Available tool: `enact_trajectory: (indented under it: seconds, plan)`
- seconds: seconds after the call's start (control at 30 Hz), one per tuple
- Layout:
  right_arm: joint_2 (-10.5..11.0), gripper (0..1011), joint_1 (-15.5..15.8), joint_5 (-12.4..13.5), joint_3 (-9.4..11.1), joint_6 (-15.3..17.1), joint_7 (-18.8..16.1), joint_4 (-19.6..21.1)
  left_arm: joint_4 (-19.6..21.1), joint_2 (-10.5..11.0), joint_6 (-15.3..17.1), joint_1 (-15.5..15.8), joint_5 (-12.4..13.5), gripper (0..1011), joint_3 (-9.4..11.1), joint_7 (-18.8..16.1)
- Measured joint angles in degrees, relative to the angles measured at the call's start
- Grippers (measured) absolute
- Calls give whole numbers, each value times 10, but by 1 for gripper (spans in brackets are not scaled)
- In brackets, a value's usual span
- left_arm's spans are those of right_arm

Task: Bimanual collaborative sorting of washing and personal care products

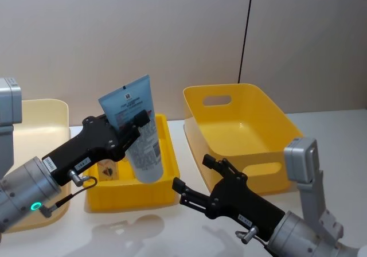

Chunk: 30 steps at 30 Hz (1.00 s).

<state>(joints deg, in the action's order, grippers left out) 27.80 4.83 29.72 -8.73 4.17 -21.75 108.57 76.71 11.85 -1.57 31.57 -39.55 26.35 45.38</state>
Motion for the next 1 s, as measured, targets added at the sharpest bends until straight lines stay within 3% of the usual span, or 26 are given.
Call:
enact_trajectory:
  seconds: [0.43,1.0]
  plan:
    - [-5,1001,-16,7,-7,-7,1,11,-1,-1,0,0,0,241,1,0]
    - [-25,1001,-74,-32,-59,-18,14,-18,-1,-1,0,0,0,241,1,0]
